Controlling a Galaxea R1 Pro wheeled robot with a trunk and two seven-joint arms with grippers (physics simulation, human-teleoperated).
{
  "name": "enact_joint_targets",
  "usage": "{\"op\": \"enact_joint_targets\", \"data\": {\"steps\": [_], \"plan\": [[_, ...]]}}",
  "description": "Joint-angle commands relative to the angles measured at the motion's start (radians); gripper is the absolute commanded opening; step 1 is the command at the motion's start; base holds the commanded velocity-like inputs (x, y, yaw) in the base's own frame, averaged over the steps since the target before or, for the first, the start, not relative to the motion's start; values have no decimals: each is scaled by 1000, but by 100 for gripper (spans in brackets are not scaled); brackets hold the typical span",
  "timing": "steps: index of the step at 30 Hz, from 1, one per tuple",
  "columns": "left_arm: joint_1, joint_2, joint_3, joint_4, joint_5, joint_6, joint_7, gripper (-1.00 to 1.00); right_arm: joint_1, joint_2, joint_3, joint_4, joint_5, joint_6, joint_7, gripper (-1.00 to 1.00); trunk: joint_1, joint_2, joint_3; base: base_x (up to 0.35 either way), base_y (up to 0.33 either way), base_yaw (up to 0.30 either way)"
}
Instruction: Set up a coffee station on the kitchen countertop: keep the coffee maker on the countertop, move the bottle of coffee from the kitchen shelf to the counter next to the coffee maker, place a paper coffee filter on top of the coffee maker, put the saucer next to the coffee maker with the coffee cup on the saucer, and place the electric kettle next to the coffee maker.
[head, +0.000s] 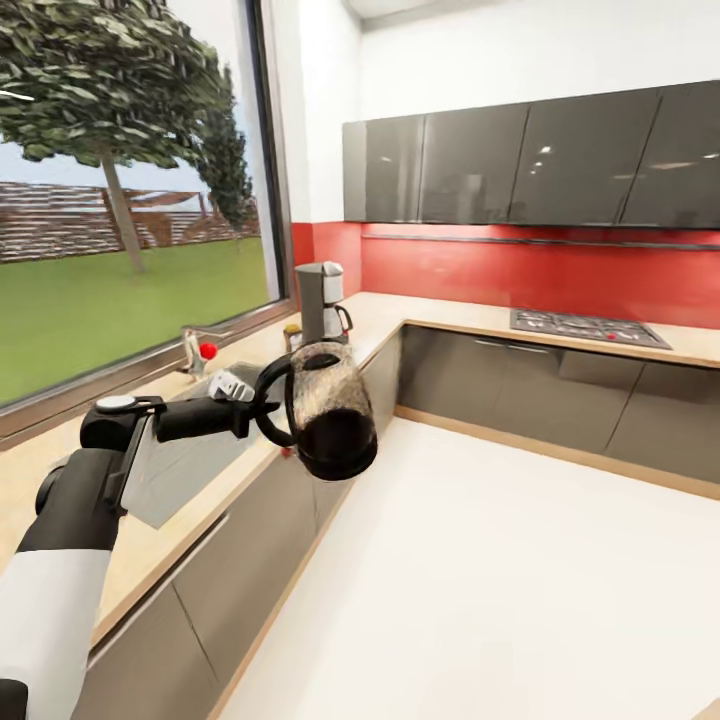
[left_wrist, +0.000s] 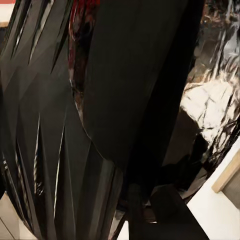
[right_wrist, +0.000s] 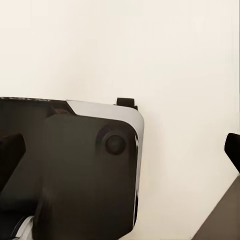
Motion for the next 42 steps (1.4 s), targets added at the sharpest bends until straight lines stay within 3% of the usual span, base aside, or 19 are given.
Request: {"op": "enact_joint_targets", "data": {"steps": [1,25,42], "plan": [[-2,0,2,-2,-4,8,-8,-100,-1,0,-9,1,10,-2,4,100,1,-2,-2,301,-165,-291],[-2,0,3,-2,-4,9,-8,-100,-1,1,-8,1,12,-2,3,100,1,-2,2,315,-110,-294],[-2,0,3,0,-4,9,-7,-100,-1,4,-5,2,13,-4,1,100,1,-2,2,336,0,-22]]}}
